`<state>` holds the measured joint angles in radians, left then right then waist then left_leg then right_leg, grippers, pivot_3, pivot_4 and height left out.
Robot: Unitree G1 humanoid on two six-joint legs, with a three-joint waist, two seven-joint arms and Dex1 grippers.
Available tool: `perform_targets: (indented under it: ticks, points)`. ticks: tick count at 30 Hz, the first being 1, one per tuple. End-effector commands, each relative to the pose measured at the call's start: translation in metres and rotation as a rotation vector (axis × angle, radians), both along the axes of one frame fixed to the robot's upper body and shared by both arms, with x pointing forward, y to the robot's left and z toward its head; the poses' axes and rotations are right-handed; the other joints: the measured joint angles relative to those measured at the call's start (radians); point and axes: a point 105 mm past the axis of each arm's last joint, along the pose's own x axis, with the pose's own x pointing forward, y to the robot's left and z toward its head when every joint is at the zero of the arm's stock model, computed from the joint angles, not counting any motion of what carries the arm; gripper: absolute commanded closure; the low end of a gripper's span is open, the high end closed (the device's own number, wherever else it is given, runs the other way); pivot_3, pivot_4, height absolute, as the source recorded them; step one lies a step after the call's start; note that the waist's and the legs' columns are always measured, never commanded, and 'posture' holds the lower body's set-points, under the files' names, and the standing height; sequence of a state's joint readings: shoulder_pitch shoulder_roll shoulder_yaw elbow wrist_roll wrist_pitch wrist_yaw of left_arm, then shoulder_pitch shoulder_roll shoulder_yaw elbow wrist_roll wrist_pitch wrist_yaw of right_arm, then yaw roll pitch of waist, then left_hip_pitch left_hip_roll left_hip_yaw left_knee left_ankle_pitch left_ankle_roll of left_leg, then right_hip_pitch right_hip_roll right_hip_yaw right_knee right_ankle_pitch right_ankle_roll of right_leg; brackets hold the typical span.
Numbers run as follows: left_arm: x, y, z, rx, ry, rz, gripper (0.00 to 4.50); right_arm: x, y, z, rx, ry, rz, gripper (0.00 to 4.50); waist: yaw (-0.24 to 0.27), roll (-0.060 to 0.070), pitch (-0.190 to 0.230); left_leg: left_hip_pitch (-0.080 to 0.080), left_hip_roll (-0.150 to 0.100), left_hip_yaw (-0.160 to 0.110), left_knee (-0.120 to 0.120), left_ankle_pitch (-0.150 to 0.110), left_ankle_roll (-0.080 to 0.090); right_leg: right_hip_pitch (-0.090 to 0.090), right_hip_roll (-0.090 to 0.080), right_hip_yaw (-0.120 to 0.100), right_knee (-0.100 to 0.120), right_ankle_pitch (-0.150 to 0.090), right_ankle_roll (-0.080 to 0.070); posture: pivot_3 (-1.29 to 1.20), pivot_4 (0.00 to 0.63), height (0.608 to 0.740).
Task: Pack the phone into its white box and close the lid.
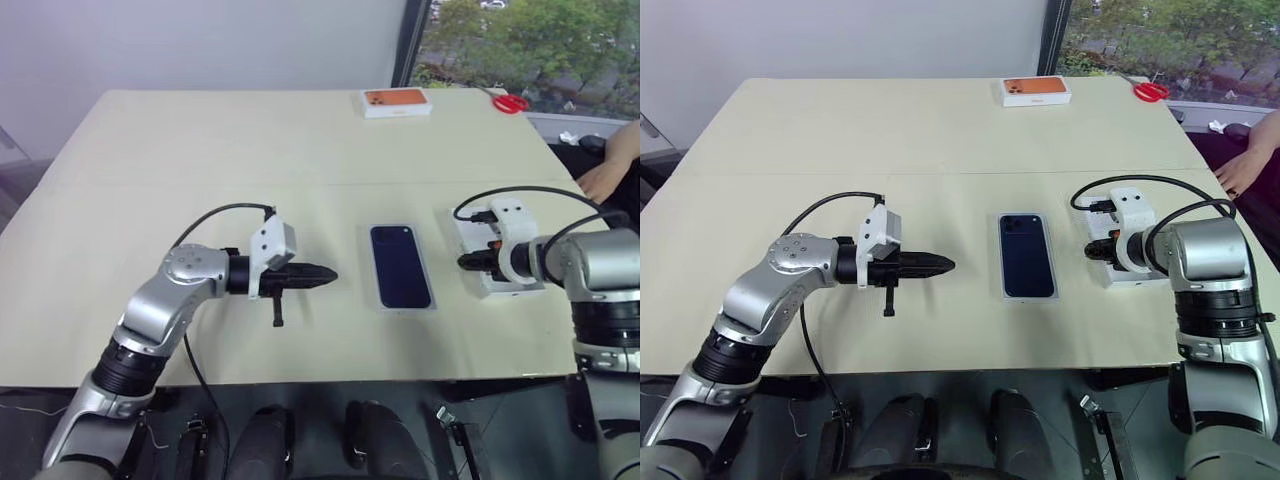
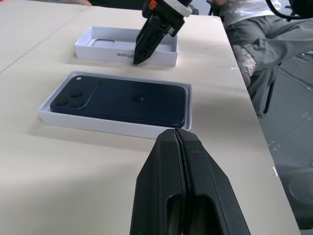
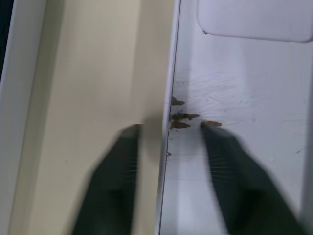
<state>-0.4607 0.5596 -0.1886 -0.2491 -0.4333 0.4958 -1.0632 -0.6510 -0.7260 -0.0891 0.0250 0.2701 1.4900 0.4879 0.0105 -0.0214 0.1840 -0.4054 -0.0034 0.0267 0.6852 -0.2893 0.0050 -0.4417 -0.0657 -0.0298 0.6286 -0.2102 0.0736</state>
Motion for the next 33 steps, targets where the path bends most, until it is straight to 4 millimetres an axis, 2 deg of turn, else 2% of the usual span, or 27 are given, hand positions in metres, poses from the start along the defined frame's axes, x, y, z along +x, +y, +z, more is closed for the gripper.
perform_targets:
  ticks: [1,5,7,10,12,15,17,22,25,28,33]
  points:
    - [0.0,0.004,0.009,-0.022,-0.043,0.013,4.5,0.002,0.001,0.016,0.017,-0.046,-0.003,4.48,0.0,0.0,0.0,0.0,0.0,0.0,0.0,0.0,0.0,0.0,0.0,0.0,0.0,0.0,0.0,0.0,0.15,0.74]
    - [0.007,0.014,0.007,-0.022,-0.044,0.07,4.5,0.003,0.005,0.032,0.014,-0.092,0.02,4.48,-0.002,0.0,0.0,0.0,0.0,0.0,0.0,0.0,0.0,0.0,0.0,0.0,0.0,0.0,0.0,0.0,0.15,0.74]
    - [0.011,0.021,0.005,-0.016,-0.048,0.108,4.5,0.004,0.014,0.049,0.039,-0.131,0.044,4.48,-0.005,0.0,0.0,0.0,0.0,0.0,0.0,0.0,0.0,0.0,0.001,0.0,0.0,0.0,0.0,0.0,0.15,0.74]
    - [0.023,0.039,0.002,-0.004,-0.052,0.203,4.5,0.003,0.055,0.078,0.202,-0.217,0.213,4.48,-0.011,0.001,0.0,0.0,0.001,0.0,0.0,0.0,0.0,-0.001,0.001,0.0,0.001,0.0,0.0,0.0,0.15,0.74]
    - [0.034,0.053,0.0,-0.009,-0.049,0.287,4.5,0.0,0.089,0.096,0.359,-0.284,0.349,4.48,-0.021,0.001,0.0,0.0,0.001,-0.001,0.0,0.0,0.0,-0.001,0.001,0.0,0.001,0.0,0.0,0.0,0.15,0.74]
    - [0.046,0.071,0.002,-0.03,-0.048,0.383,4.5,-0.006,0.128,0.113,0.61,-0.328,0.482,4.48,-0.023,0.001,0.0,0.0,0.002,-0.002,-0.001,0.0,0.0,-0.001,0.002,-0.001,0.002,0.0,0.0,0.0,0.15,0.74]
    - [0.051,0.08,0.002,-0.038,-0.053,0.432,4.5,-0.009,0.15,0.117,0.761,-0.316,0.533,4.48,-0.023,0.001,0.0,0.0,0.002,-0.002,-0.001,0.0,0.0,-0.001,0.002,-0.001,0.002,0.0,0.0,0.0,0.15,0.74]
    - [0.053,0.078,-0.003,-0.03,-0.053,0.444,4.5,-0.015,0.187,0.103,1.057,-0.205,0.479,4.48,-0.02,0.001,0.0,-0.001,0.001,-0.001,-0.001,0.0,0.0,-0.001,-0.001,0.0,0.002,0.0,0.0,0.0,0.15,0.74]
    - [0.054,0.071,-0.002,-0.039,-0.058,0.435,4.5,-0.026,0.2,0.095,1.194,-0.111,0.348,4.48,-0.021,0.001,0.0,-0.002,0.0,-0.002,-0.001,0.0,0.0,-0.001,-0.002,-0.001,0.002,0.0,0.0,0.0,0.15,0.74]
    - [0.056,0.065,-0.002,-0.045,-0.061,0.431,4.5,-0.026,0.203,0.085,1.21,-0.082,0.237,4.48,-0.028,0.001,0.0,-0.002,-0.001,0.001,-0.001,0.0,0.0,-0.001,-0.003,0.0,0.002,0.0,0.0,0.0,0.15,0.74]
    - [0.061,0.041,-0.007,-0.039,-0.062,0.397,4.5,-0.024,0.191,0.046,1.178,0.014,0.008,4.48,-0.022,0.001,0.0,-0.001,0.001,-0.001,-0.001,0.0,0.0,-0.001,0.0,0.0,0.002,0.0,0.0,0.0,0.15,0.74]
